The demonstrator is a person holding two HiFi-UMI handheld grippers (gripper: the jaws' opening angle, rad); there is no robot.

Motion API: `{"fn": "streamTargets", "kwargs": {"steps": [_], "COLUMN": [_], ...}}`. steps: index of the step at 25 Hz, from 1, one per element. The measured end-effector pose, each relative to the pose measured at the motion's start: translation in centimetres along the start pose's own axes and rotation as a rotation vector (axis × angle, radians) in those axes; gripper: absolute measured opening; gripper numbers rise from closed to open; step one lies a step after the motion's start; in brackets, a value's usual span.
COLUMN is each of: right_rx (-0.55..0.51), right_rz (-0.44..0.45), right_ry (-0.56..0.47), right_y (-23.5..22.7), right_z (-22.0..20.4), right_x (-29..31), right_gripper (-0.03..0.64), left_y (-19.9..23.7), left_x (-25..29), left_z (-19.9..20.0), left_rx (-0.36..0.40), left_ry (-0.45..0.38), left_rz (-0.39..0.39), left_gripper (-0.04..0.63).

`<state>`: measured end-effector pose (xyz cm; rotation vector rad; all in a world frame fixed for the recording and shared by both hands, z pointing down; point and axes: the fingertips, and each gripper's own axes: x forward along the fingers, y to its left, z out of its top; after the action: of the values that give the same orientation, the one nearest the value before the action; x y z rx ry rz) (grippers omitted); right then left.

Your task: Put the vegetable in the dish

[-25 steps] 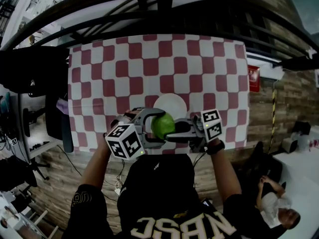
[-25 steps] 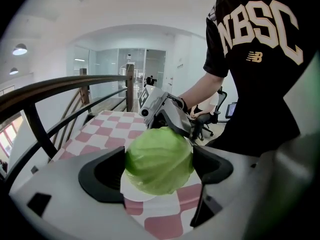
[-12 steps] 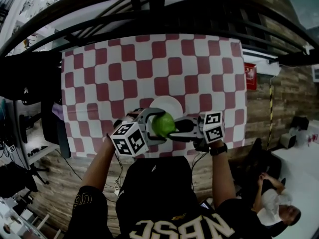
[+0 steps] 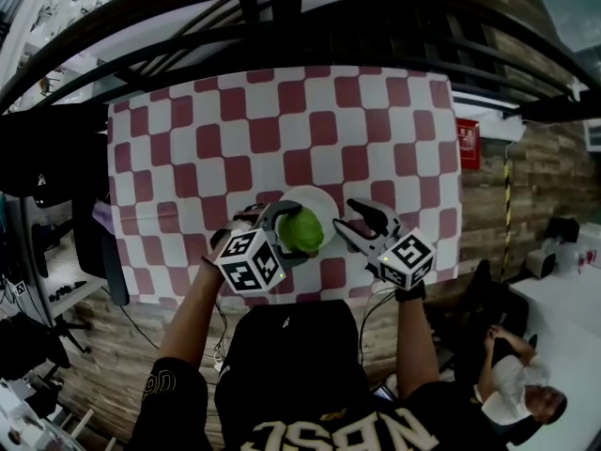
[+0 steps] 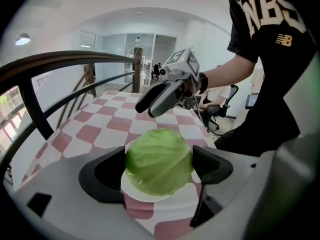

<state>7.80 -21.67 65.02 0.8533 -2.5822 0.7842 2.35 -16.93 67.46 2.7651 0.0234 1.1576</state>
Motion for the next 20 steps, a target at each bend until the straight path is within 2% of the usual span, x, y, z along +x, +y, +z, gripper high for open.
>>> {"fn": "streamTargets", "kwargs": {"steps": [2, 6, 14, 20], "right_rx": [-0.088, -0.14, -0.086, -0.073], "right_rz": [-0.076, -0.177, -0.249, -0.267], "right_ry": [0.001, -0.017, -0.062, -0.074], "right_y": [0.0, 0.4, 0.5, 0.4], "right_z": [0.3, 0.5, 0.0, 0.4], "right_x": [0.1, 0.4, 0.0, -0.8], "right_gripper": [0.196, 0.196, 0.196, 0.196], "left_y": [0.2, 0.9, 1.9, 2.0], "left_x": [0.8, 2.4, 4.0, 5.3], "left_z": [-0.3, -1.0, -1.4, -1.1], "left_rx": [0.006, 0.001, -0.02, 0.021], "left_ry": [0.03, 0.07, 0.116, 0.151], "left_rz": [0.017, 0.045, 0.094, 0.137], "left_gripper": [0.44, 0.44, 0.442, 0.44]}}
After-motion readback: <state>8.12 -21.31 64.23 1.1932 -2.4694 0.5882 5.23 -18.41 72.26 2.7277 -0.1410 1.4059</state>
